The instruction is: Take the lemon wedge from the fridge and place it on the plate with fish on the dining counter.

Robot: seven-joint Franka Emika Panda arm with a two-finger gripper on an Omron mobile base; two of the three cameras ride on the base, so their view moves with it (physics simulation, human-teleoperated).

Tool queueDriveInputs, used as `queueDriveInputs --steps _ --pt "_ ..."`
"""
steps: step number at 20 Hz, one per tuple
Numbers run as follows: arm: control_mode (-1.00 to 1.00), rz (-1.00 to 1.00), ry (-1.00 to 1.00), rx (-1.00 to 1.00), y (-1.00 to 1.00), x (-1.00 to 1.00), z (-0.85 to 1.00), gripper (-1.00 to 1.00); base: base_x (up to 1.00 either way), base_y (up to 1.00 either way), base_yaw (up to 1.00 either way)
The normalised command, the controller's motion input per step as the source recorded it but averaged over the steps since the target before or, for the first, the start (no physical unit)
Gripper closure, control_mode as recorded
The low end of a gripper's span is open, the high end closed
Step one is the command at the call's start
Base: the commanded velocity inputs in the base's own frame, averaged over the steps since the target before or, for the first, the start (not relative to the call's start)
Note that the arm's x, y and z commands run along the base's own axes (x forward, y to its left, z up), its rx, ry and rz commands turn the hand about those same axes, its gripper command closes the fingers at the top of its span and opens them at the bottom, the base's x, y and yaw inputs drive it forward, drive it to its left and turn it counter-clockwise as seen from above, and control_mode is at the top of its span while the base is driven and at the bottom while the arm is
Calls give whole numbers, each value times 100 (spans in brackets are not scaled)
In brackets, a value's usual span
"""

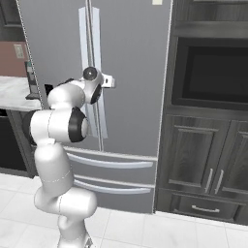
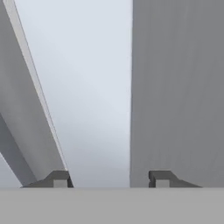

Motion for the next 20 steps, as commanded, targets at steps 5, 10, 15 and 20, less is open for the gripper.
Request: queueDriveInputs --steps 5,10,15,20 --pt "-100 0 1 -1 0 1 0 100 0 0 0" --pt "-100 0 0 -1 -4 -8 0 100 0 0 0" --pt "-100 -9 0 0 -62 -64 0 100 0 0 0" --pt "-100 -11 -1 0 -93 -84 0 100 0 0 0"
